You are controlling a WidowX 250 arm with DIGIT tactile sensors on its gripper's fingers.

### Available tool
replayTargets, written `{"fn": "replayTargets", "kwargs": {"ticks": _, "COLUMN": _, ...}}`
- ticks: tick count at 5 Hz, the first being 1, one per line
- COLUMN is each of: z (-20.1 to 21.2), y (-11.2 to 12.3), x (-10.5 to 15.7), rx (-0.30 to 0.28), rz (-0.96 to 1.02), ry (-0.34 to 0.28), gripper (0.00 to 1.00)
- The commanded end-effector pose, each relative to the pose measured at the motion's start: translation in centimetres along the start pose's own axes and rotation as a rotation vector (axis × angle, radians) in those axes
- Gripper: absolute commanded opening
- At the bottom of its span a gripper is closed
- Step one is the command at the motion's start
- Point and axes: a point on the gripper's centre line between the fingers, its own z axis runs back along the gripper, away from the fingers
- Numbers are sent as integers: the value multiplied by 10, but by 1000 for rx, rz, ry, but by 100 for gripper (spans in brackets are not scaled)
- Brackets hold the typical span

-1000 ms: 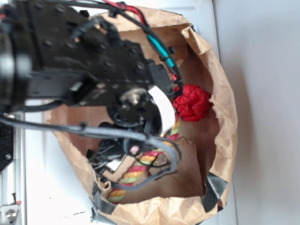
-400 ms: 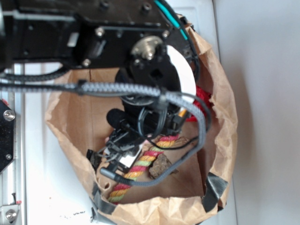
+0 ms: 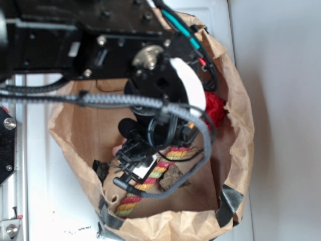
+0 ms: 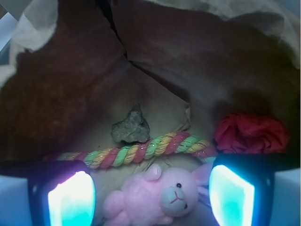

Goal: Grab the rock.

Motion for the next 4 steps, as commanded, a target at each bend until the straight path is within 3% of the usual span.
{"fn": "replayTargets", "kwargs": {"ticks": 1, "z": -11, "y": -15, "x": 11, "rx": -22, "rz": -110, "ry": -54, "gripper": 100}}
{"fn": "replayTargets", "kwargs": {"ticks": 4, "z": -14, "y": -39, "x": 24, "rx": -44, "rz": -154, "ry": -62, "gripper": 100}}
